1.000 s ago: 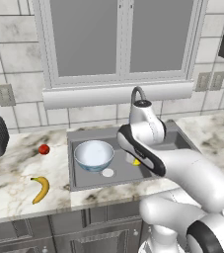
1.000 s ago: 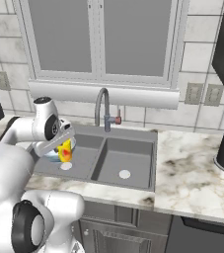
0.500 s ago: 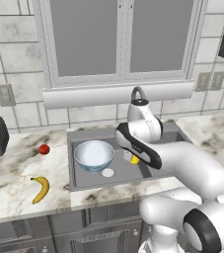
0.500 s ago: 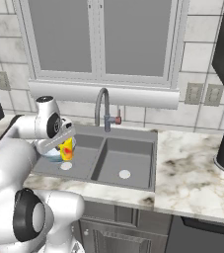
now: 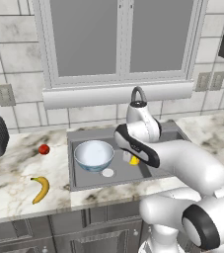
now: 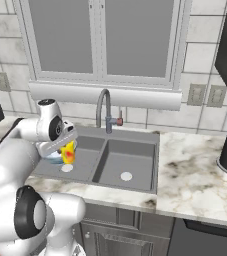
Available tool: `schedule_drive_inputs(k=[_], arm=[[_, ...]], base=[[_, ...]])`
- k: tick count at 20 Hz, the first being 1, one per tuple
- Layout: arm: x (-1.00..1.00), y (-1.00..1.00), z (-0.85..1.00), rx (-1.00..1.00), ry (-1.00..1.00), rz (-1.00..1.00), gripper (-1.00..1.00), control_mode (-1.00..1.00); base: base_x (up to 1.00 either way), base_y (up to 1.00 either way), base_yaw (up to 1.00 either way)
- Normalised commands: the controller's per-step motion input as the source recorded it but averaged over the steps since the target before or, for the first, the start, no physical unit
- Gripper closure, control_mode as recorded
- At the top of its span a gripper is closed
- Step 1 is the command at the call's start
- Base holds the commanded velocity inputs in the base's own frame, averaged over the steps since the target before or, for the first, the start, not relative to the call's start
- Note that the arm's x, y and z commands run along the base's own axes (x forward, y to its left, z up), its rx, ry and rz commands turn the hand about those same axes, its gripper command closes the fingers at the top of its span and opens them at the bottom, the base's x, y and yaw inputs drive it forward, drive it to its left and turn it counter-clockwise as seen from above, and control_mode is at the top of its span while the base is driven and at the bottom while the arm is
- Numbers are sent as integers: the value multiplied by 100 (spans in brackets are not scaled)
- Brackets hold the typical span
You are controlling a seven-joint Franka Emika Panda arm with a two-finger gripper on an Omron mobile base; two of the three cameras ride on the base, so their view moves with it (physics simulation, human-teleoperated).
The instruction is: Remove the banana and apple from the sink. Then move the bowl and cup from the counter to the sink for washing.
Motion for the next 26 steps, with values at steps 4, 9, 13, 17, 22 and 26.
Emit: schedule_drive_inputs(k=[4, 9, 13, 17, 22, 26], arm=[[0, 0, -13, 0, 0, 0, 100, -100], [0, -1, -11, 0, 0, 0, 100, -100], [0, -2, -10, 0, 0, 0, 100, -100], [0, -2, -10, 1, 0, 0, 100, -100], [0, -1, -10, 2, 0, 0, 100, -100], [0, -1, -10, 2, 0, 0, 100, -100]], base=[[0, 0, 0], [0, 0, 0], [0, 0, 0], [0, 0, 0], [0, 0, 0], [0, 0, 0]])
